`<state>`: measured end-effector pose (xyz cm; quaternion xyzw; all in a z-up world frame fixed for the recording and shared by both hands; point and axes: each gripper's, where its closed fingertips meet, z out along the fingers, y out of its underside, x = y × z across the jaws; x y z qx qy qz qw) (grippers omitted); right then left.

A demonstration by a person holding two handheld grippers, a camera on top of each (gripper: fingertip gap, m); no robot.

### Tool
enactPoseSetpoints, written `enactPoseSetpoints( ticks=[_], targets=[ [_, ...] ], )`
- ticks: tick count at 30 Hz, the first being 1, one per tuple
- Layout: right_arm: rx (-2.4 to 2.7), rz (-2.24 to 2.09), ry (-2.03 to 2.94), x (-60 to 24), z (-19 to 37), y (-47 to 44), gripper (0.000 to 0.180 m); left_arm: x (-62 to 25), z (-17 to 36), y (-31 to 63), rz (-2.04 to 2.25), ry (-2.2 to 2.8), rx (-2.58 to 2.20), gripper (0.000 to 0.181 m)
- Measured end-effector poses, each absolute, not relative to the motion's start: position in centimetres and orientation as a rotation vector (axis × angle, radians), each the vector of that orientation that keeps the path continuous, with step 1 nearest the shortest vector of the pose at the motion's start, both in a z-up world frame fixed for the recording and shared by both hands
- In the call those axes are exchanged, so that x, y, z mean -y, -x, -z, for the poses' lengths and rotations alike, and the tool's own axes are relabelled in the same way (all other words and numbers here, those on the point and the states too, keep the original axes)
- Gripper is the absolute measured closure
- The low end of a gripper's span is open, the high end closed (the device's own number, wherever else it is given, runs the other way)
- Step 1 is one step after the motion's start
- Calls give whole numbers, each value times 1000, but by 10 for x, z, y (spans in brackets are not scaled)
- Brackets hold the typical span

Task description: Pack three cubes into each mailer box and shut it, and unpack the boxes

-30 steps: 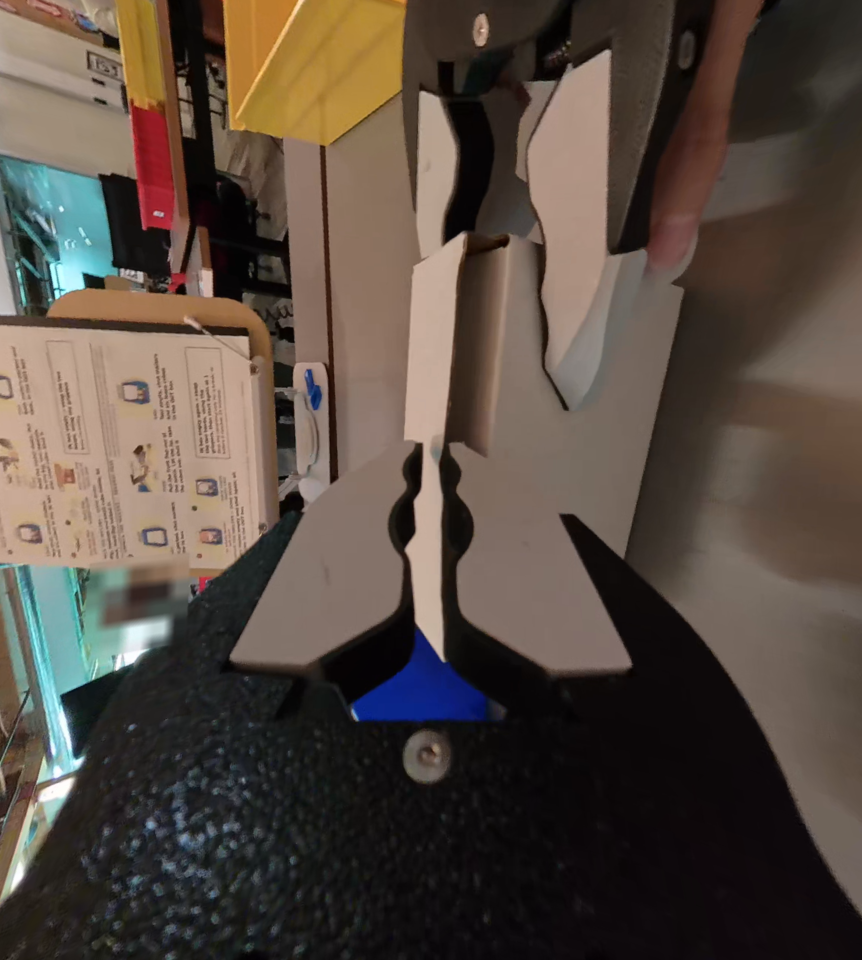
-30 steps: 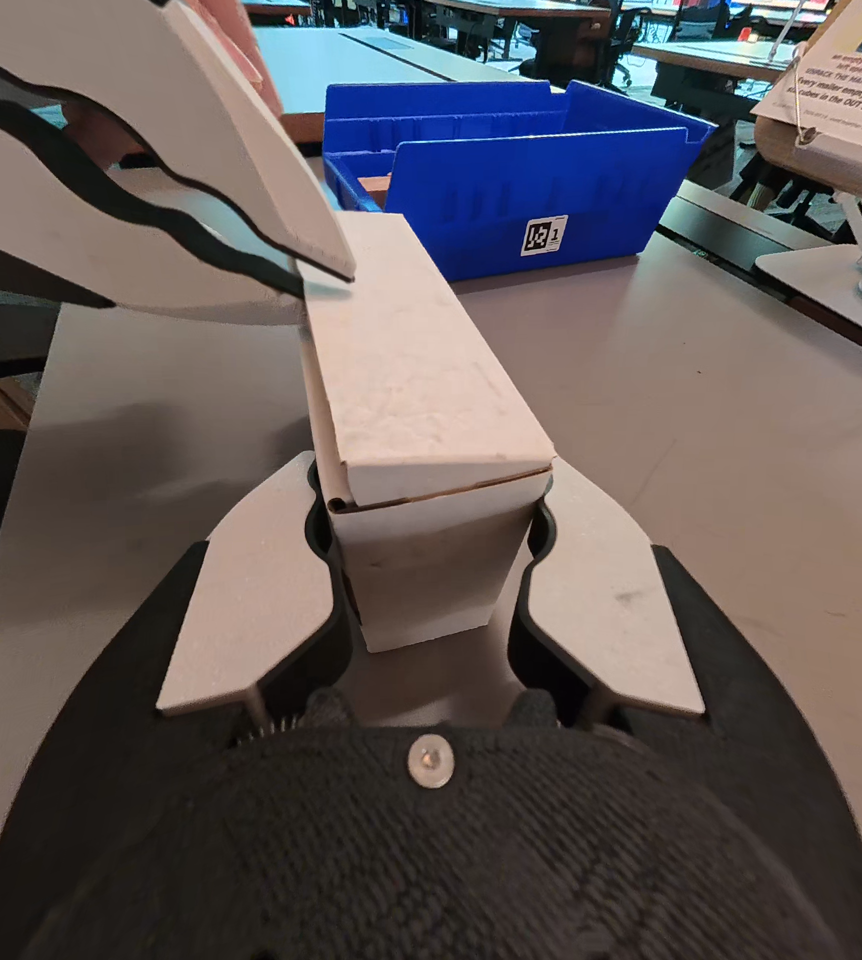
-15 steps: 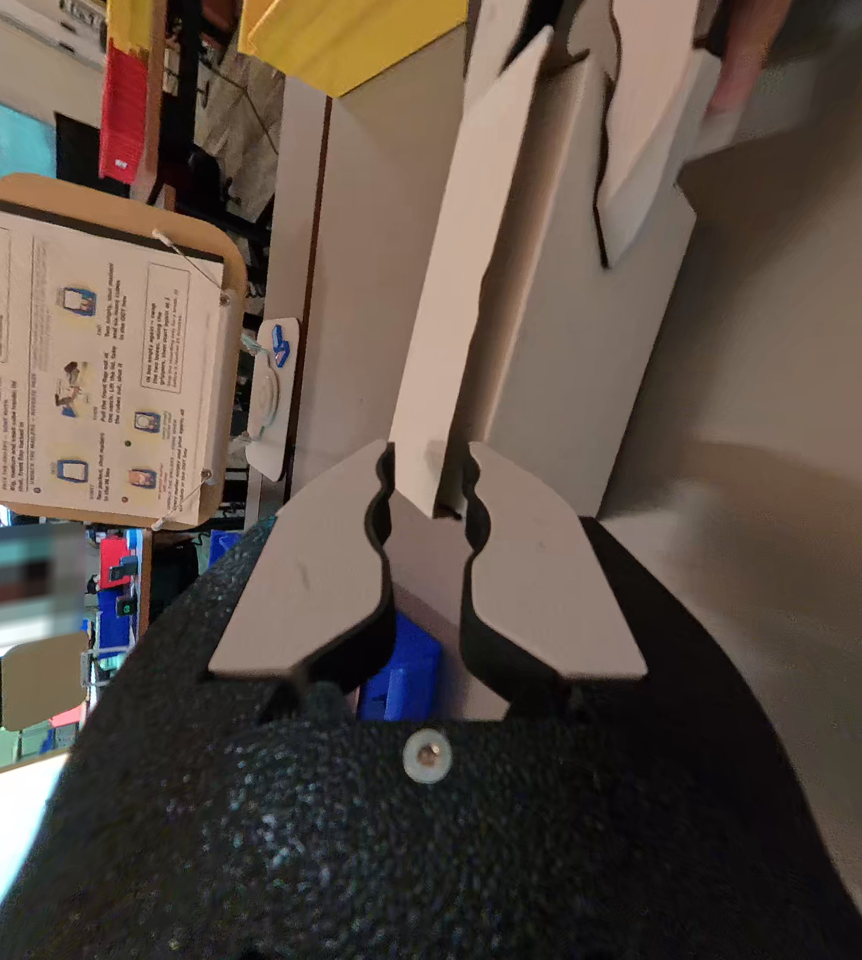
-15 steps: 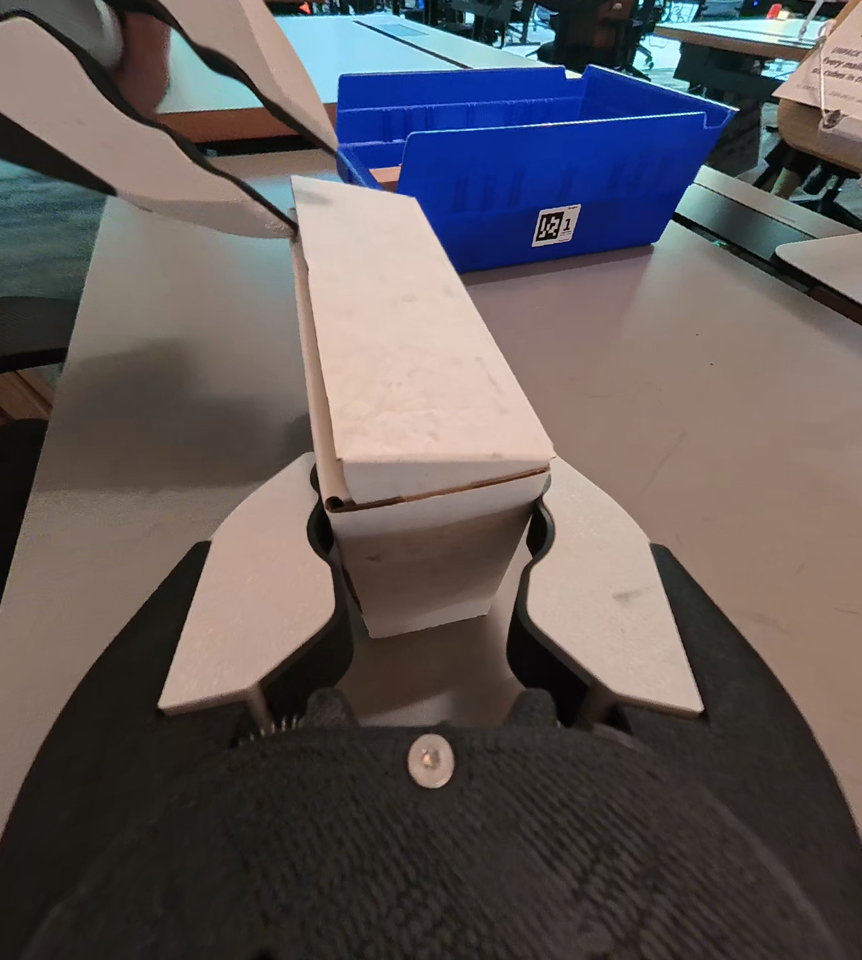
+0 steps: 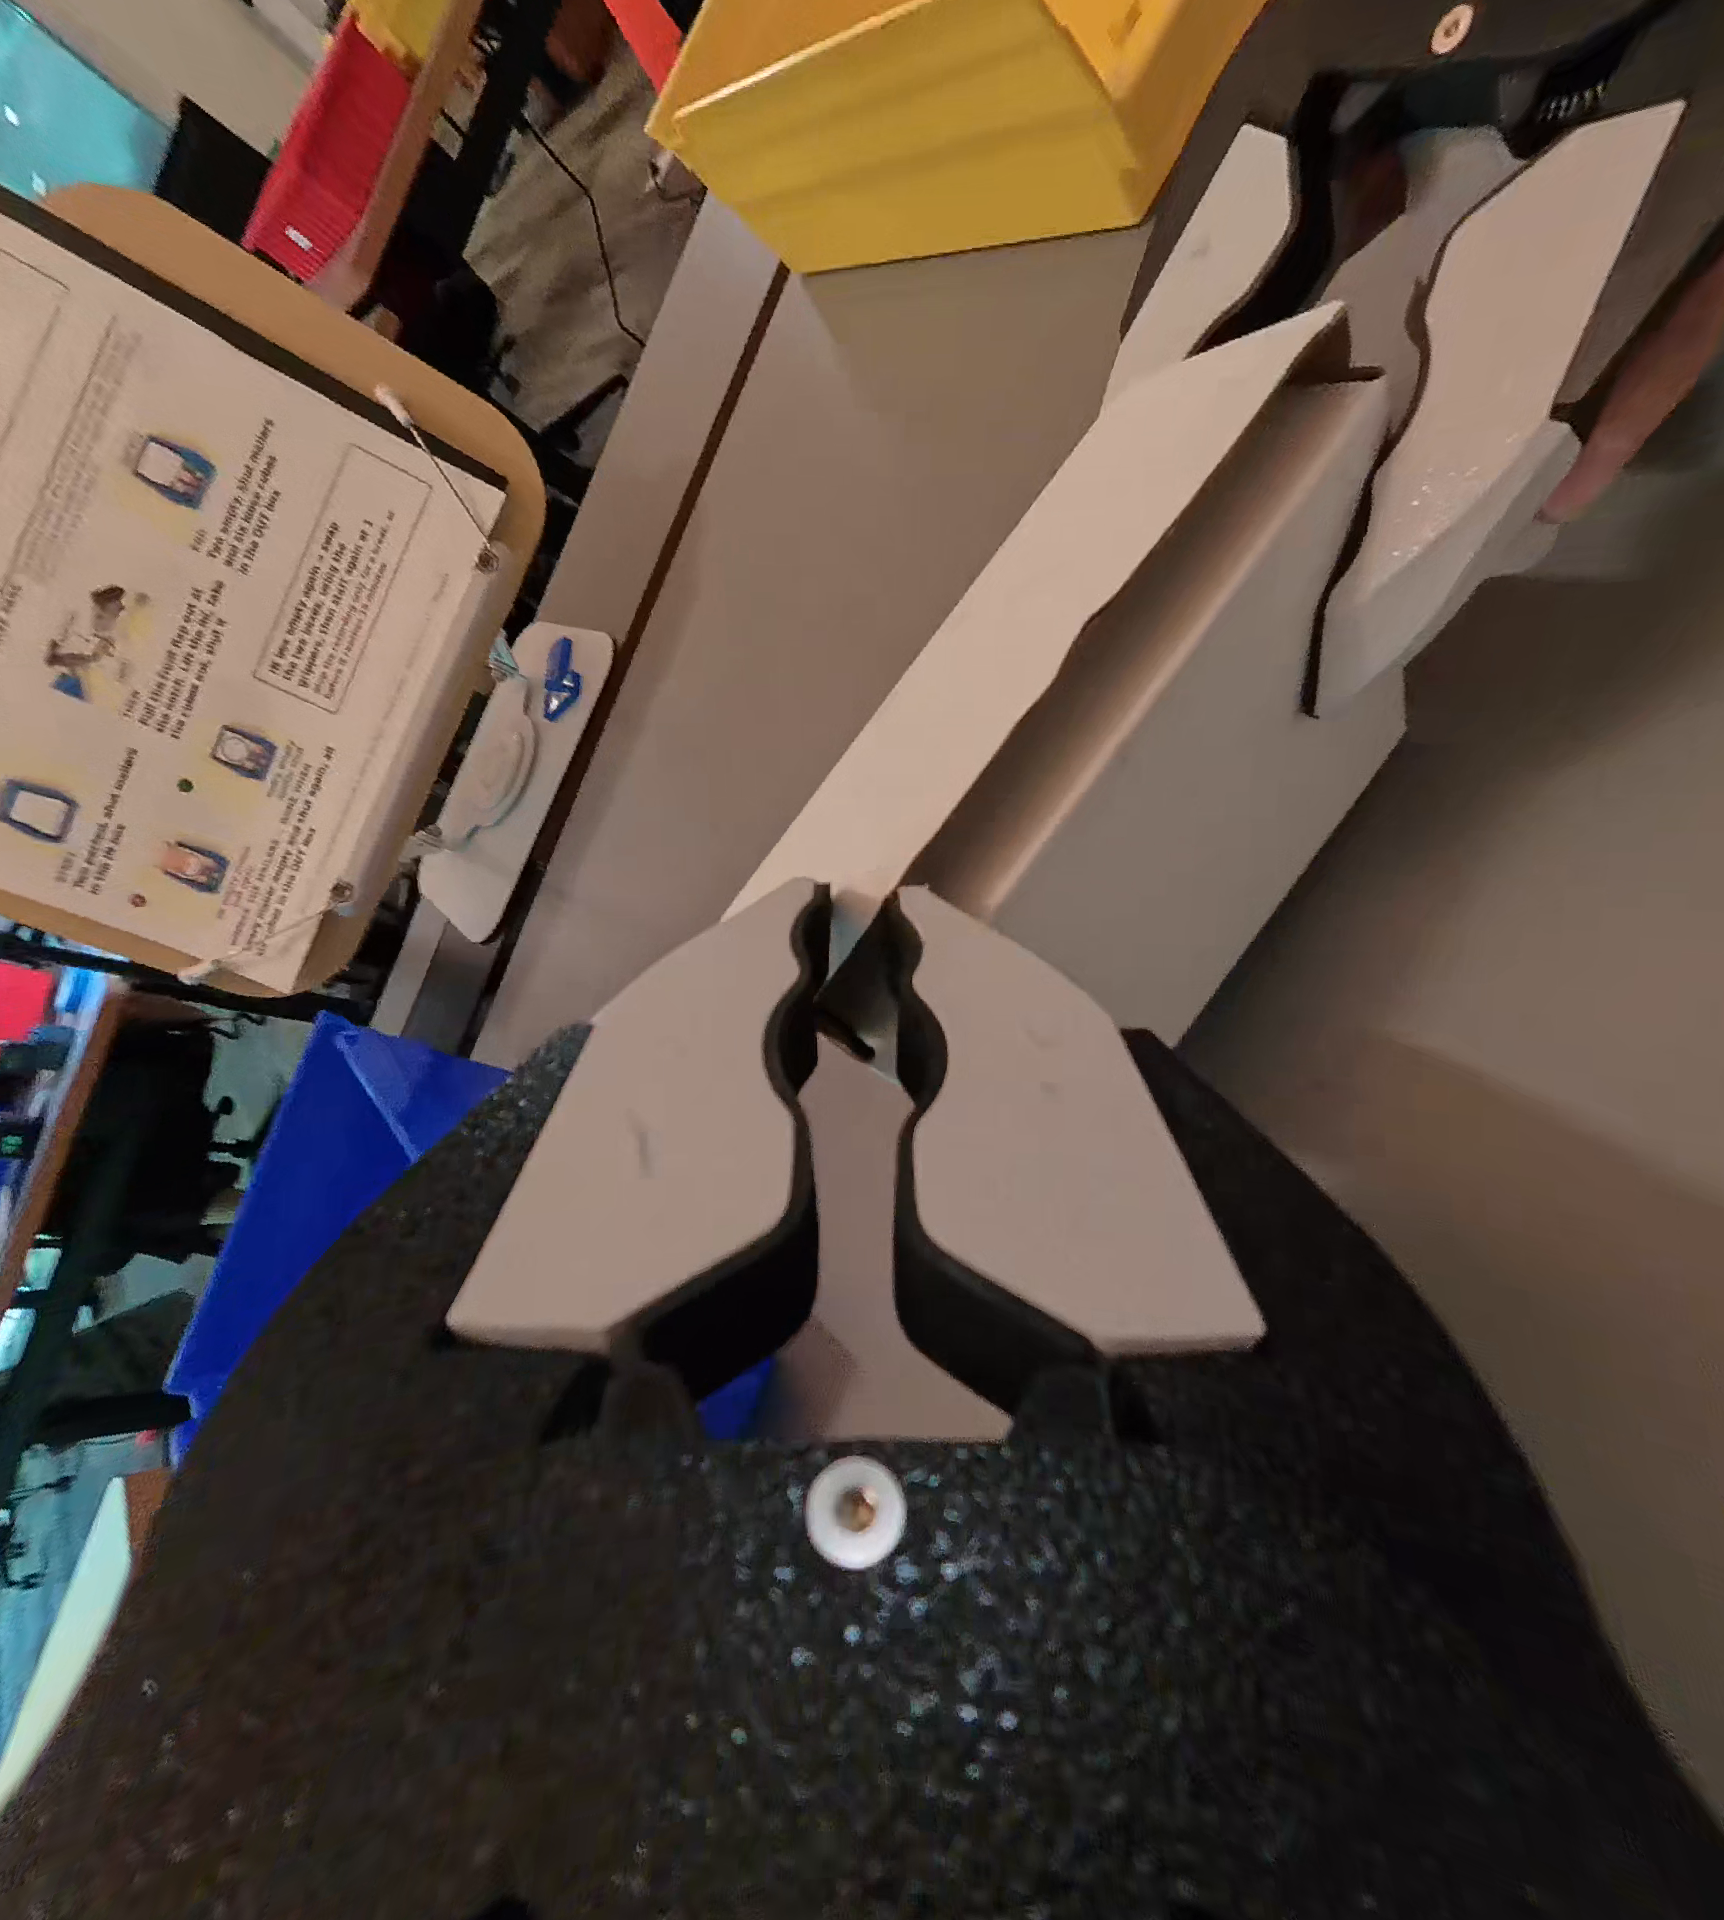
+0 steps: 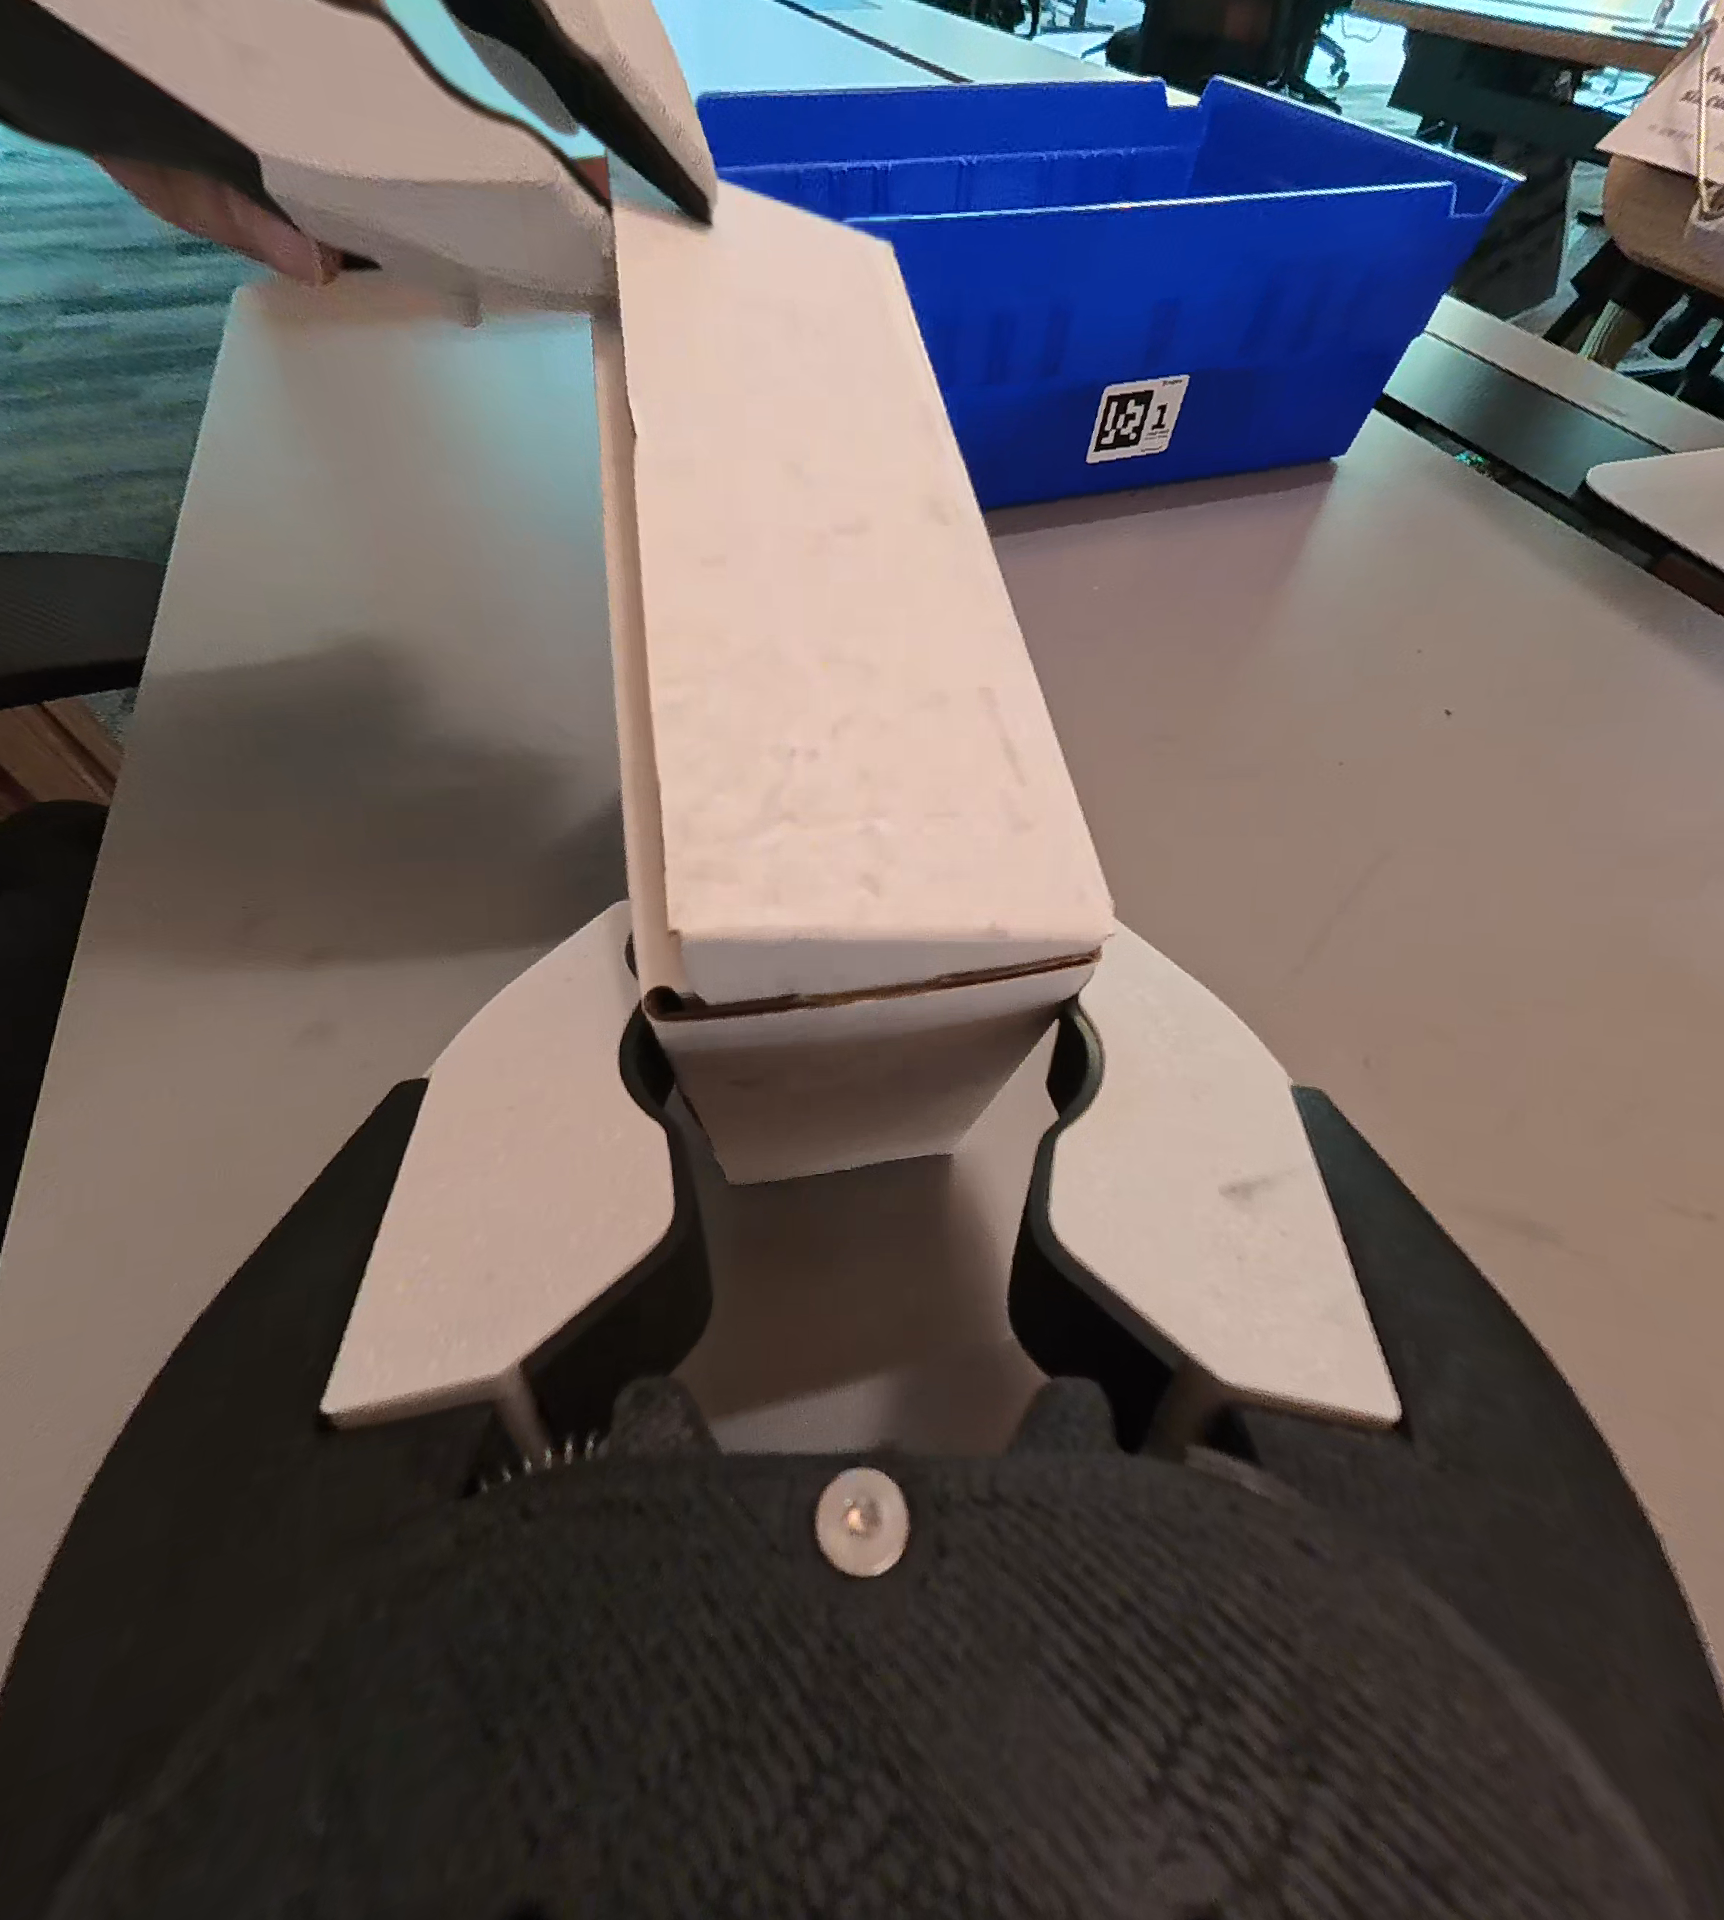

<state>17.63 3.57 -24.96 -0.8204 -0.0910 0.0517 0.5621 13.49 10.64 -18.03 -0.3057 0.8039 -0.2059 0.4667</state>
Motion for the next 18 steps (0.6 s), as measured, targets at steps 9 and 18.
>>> enactPoseSetpoints(
  ticks=[9, 18],
  targets=[
    [225, -135, 1901, -35, 248, -175, 107, -120, 195, -115, 1242, 1064, -1928, 88],
    [265, -133, 1923, -37, 248, -172, 107, -100, 265, -129, 1331, 953, -2218, 84]
  ],
)
